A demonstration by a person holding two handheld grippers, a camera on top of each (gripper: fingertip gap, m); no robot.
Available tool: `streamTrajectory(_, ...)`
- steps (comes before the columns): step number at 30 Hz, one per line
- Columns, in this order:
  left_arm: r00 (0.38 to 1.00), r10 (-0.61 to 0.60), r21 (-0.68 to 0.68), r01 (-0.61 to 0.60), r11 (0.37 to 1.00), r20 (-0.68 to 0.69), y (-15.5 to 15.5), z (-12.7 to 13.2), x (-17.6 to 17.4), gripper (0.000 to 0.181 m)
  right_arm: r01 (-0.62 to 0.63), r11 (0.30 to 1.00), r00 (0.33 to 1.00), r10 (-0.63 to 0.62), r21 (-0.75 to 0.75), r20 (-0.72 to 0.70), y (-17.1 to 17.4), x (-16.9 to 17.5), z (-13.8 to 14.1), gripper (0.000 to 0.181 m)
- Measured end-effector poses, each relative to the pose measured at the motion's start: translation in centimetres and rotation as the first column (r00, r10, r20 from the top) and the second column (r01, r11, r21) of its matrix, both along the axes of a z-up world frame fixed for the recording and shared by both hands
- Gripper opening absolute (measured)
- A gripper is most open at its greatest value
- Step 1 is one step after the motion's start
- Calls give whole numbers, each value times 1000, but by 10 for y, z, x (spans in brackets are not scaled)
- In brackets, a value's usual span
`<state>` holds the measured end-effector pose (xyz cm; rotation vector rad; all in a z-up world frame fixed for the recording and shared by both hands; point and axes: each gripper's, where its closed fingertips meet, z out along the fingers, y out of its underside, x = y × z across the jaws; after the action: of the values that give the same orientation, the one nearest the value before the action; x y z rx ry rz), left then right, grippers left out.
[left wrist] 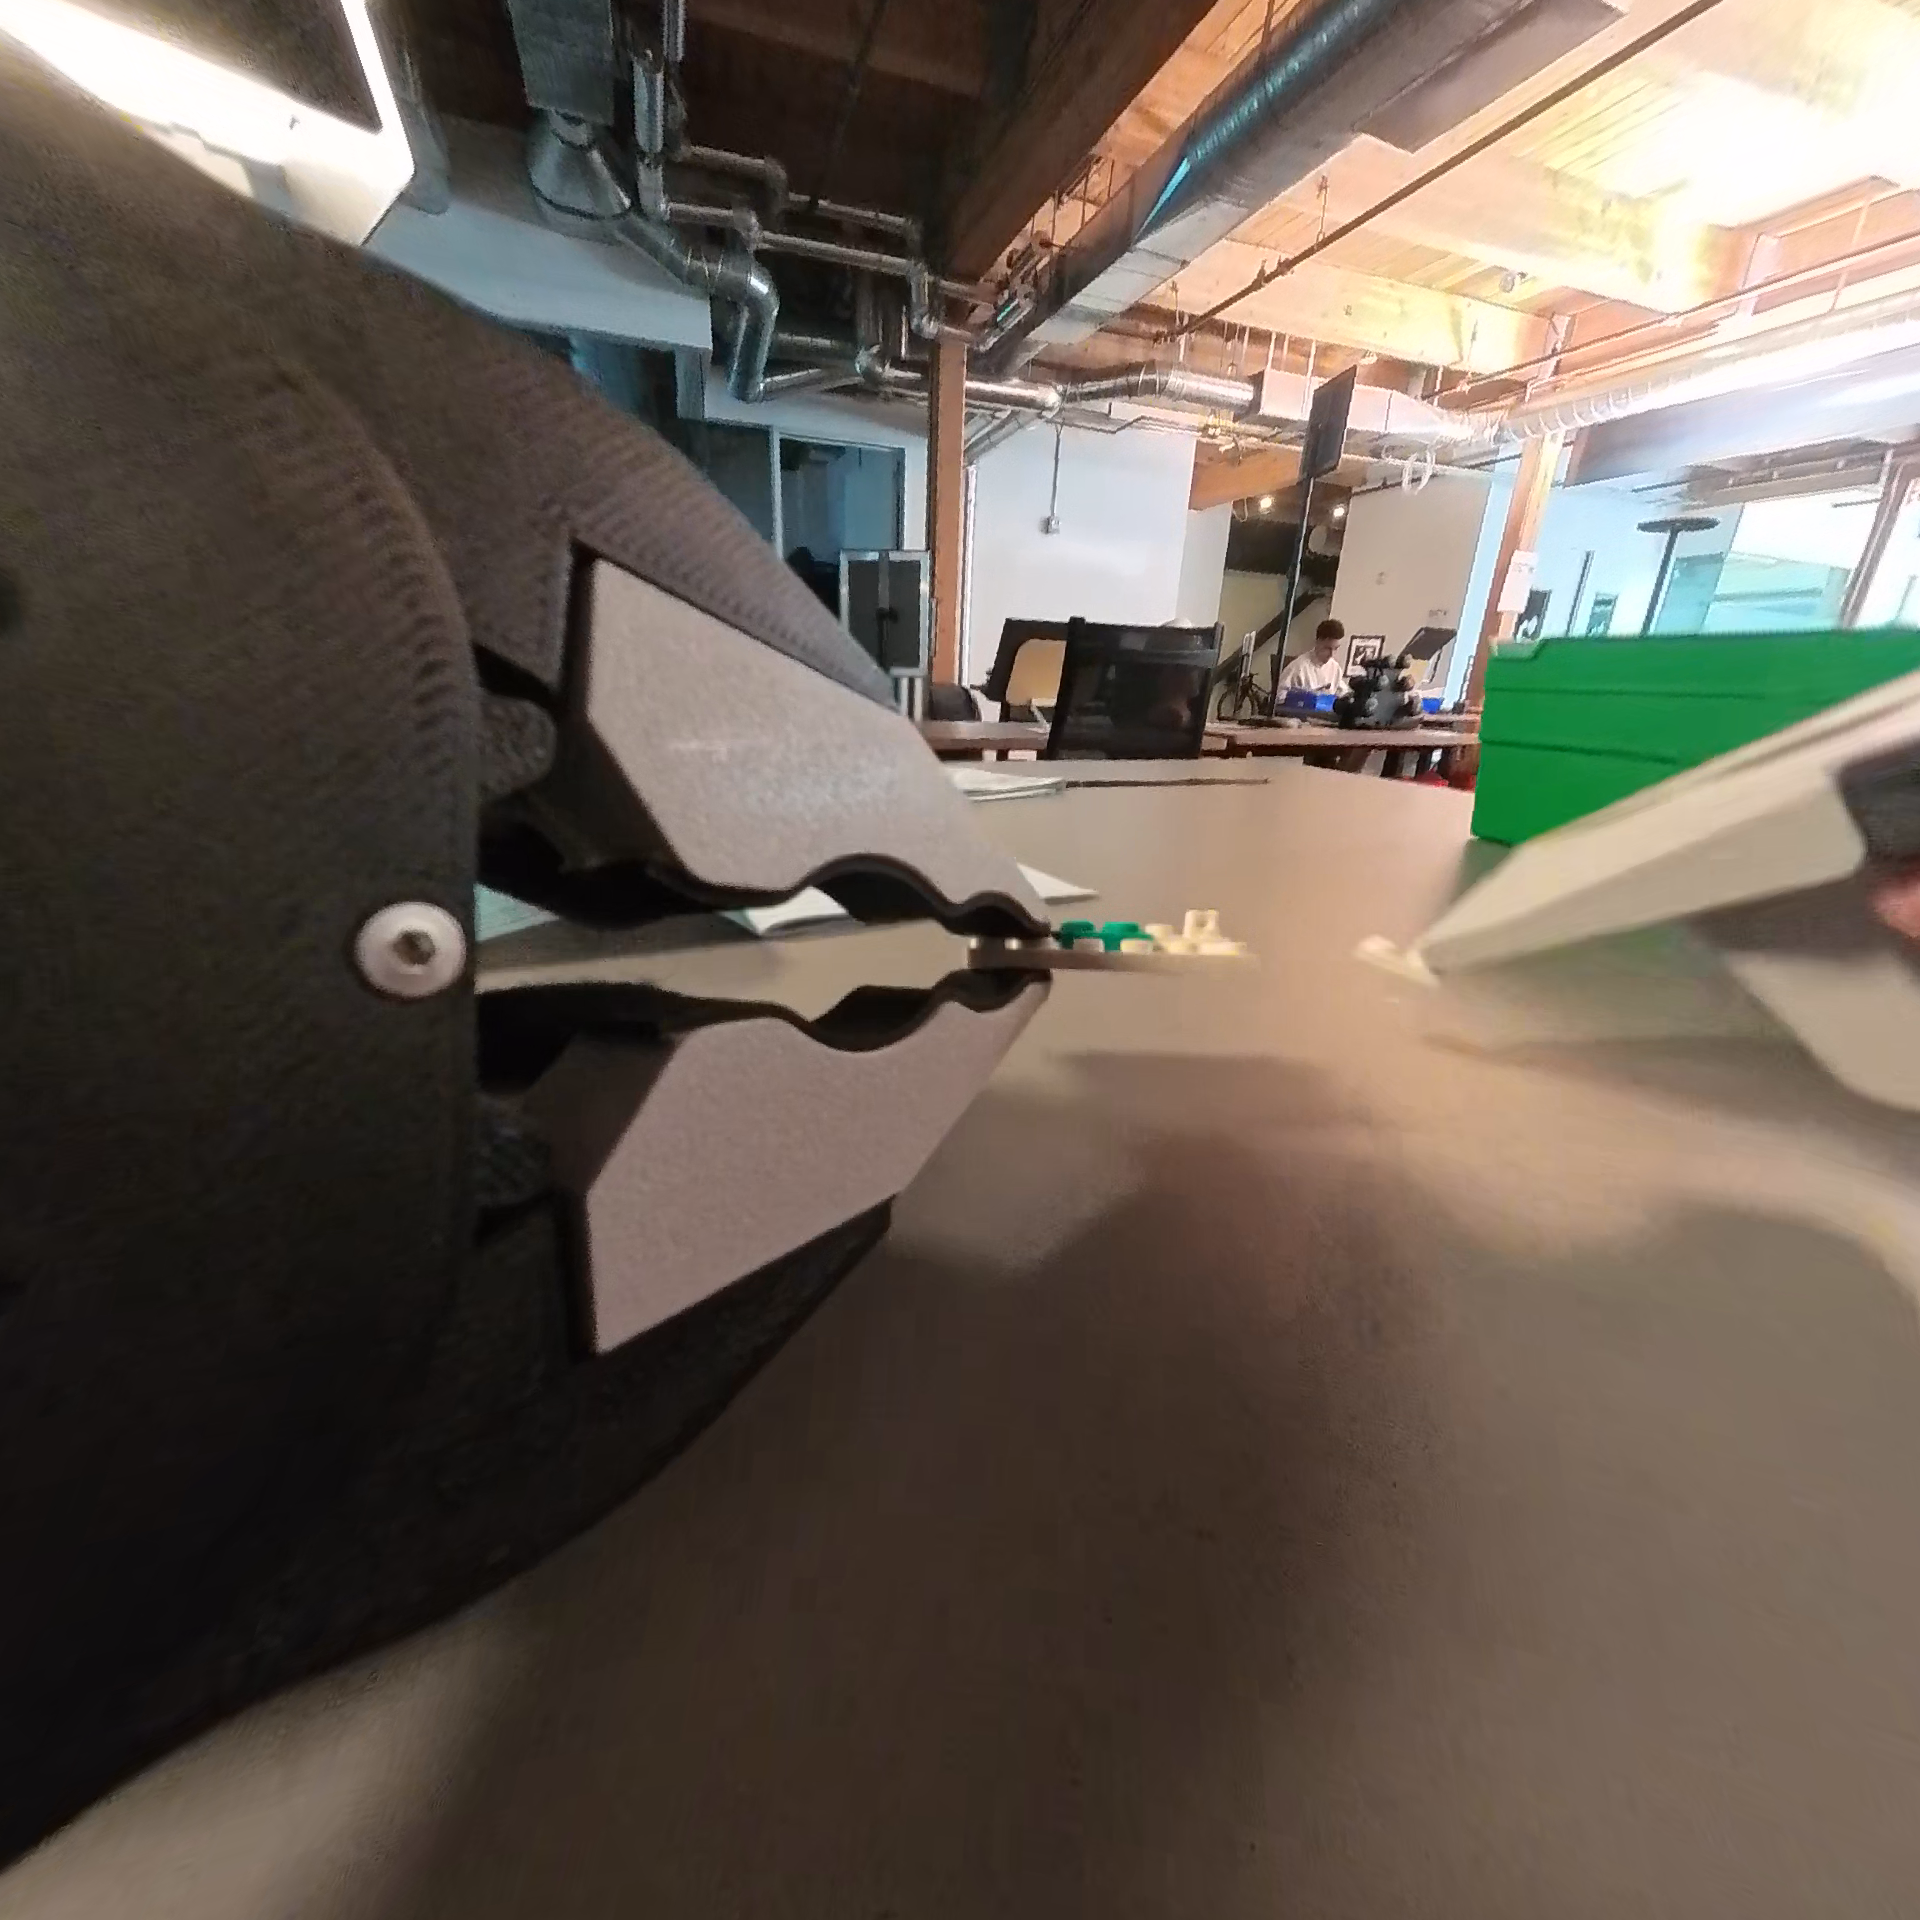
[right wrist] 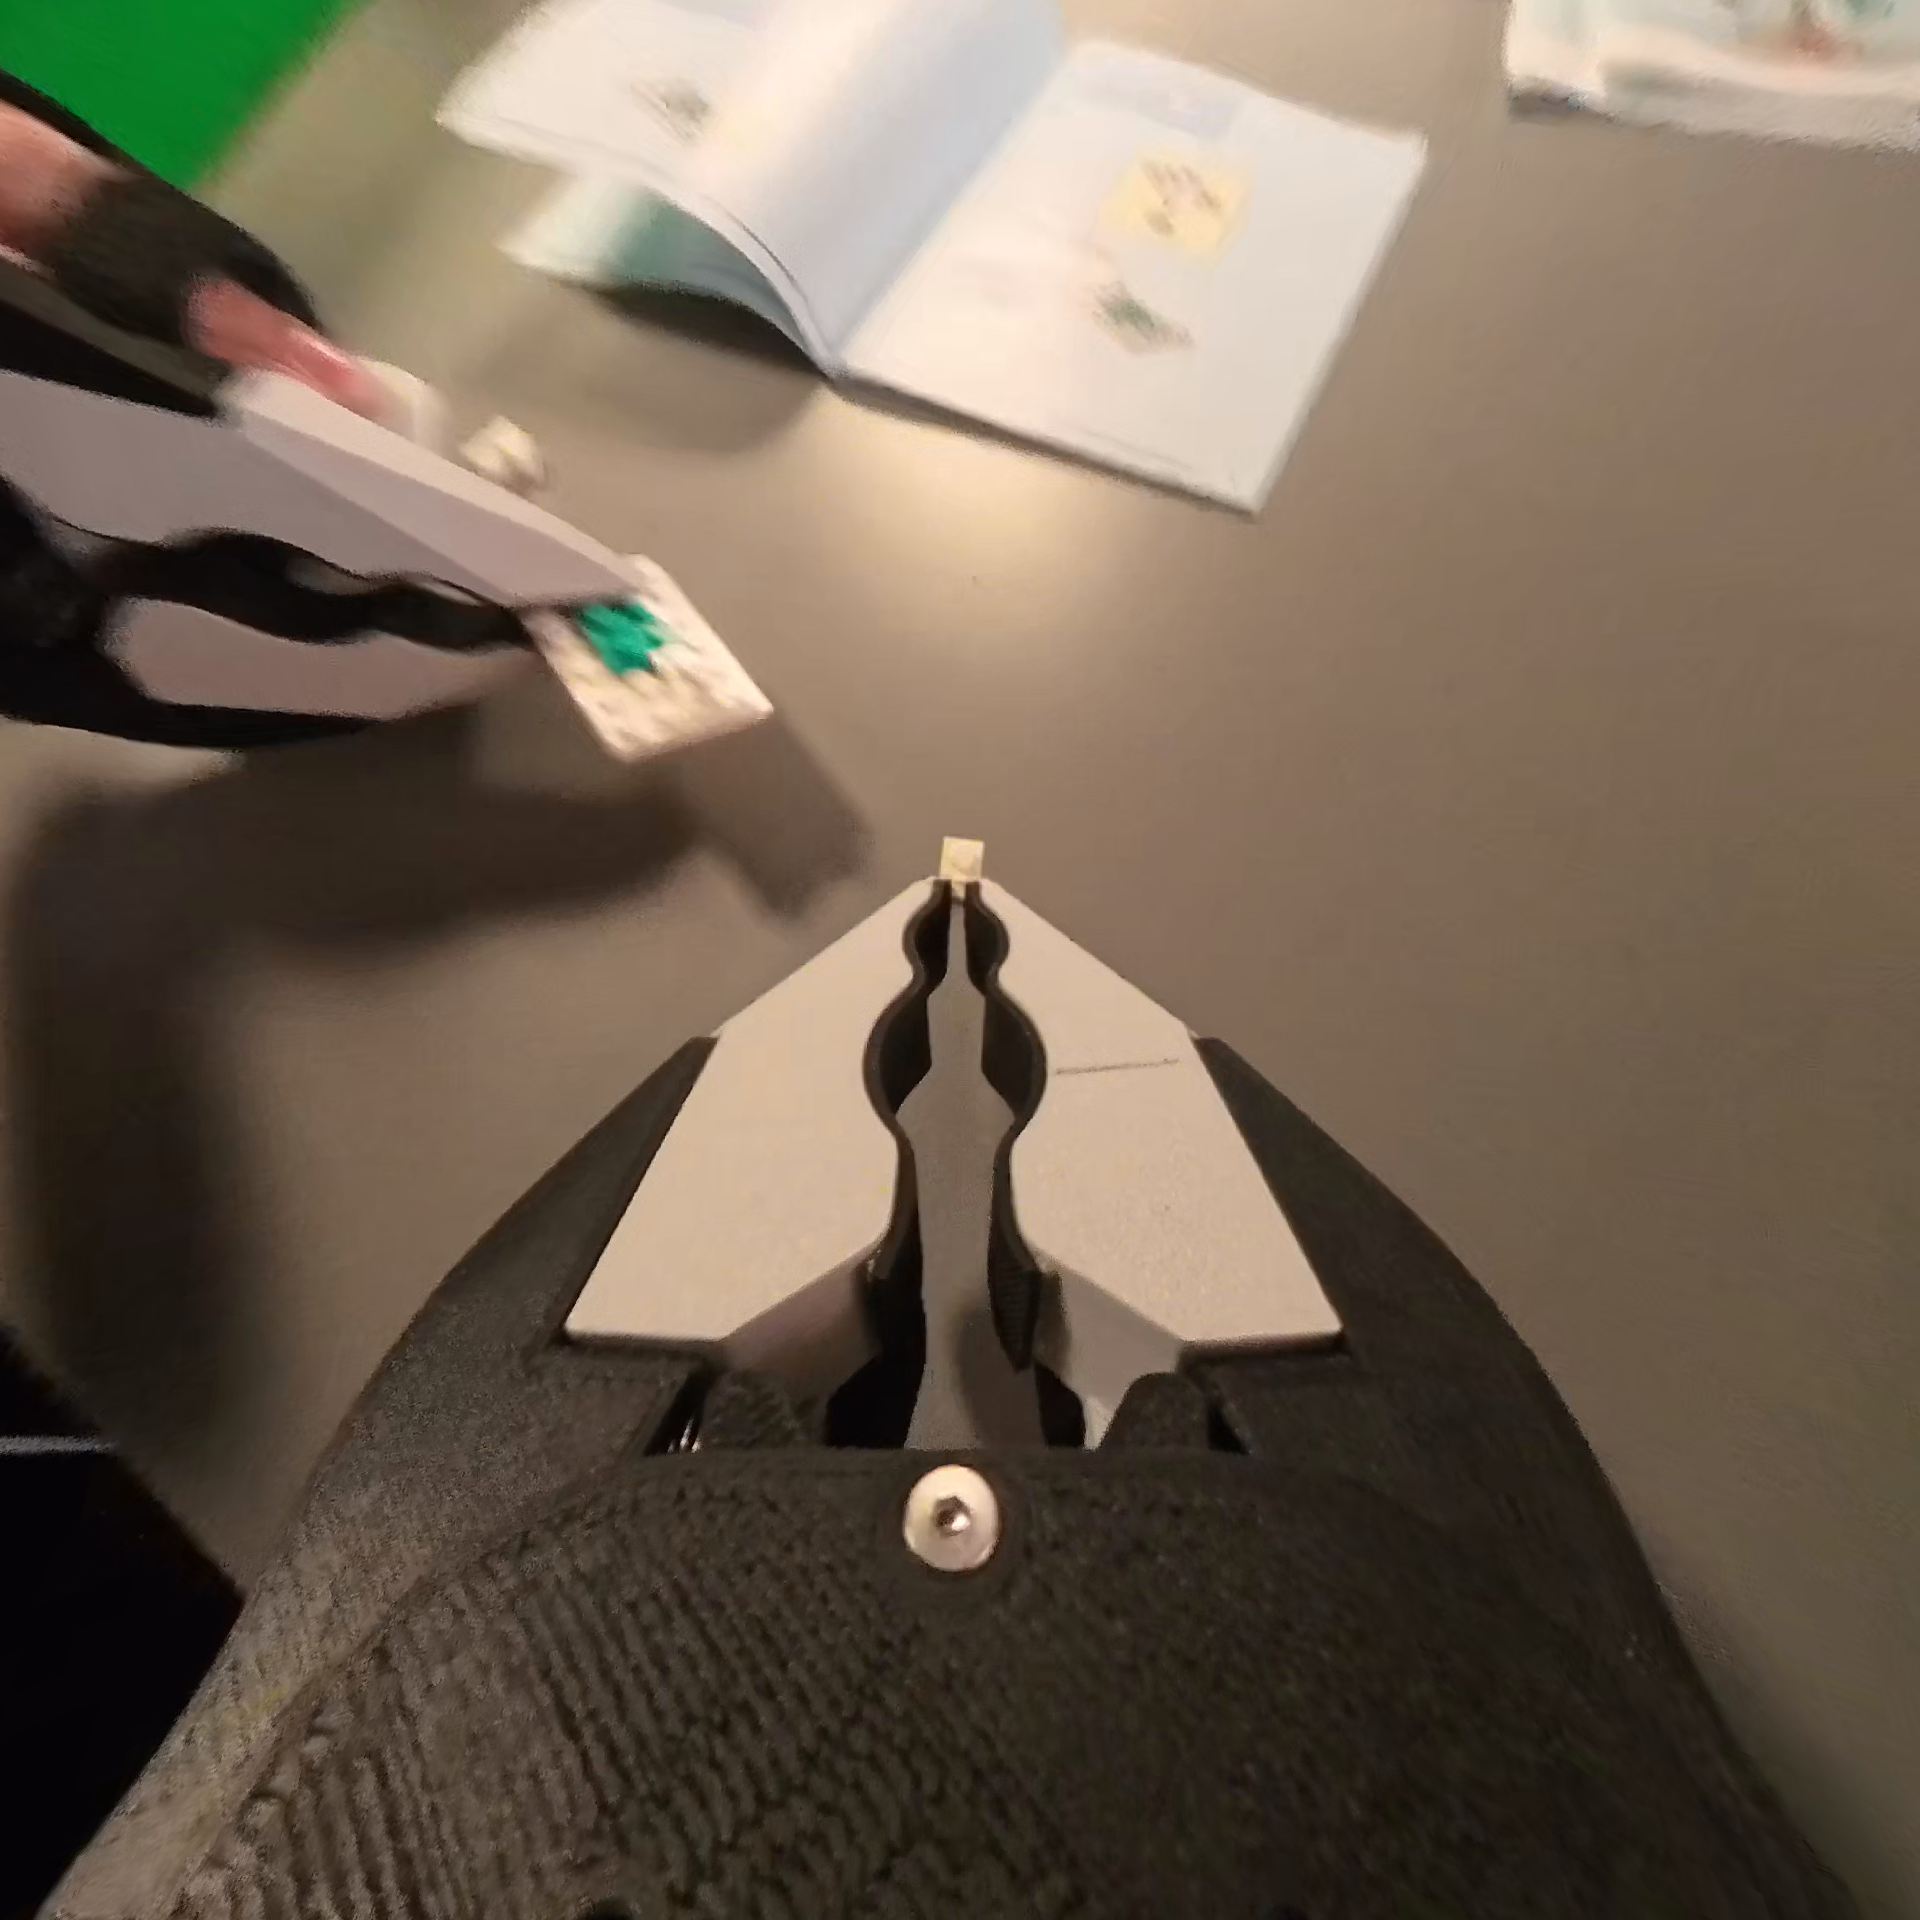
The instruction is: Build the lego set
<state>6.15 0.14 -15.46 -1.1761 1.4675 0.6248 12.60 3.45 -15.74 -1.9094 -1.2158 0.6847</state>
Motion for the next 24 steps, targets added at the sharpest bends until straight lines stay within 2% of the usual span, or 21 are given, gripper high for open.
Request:
streamTrajectory(4,999,-31,52,30,998,12,-3,9,5,3,-228,973,961,218,-37,-173,-34,-29,35,0)
streamTrajectory(6,999,-44,79,43,996,6,-5,13,6,4,-305,952,941,296,-31,-164,-44,-35,39,1)
streamTrajectory(9,998,-68,116,68,991,-4,-8,17,10,4,-374,928,926,373,1,-65,-51,-39,34,0)
streamTrajectory(17,995,-86,165,91,982,-42,-12,19,16,4,-484,872,862,490,-74,129,-57,-34,30,0)
streamTrajectory(24,999,-52,185,54,981,-14,-9,25,9,5,-461,882,859,472,-101,201,-52,-40,30,1)
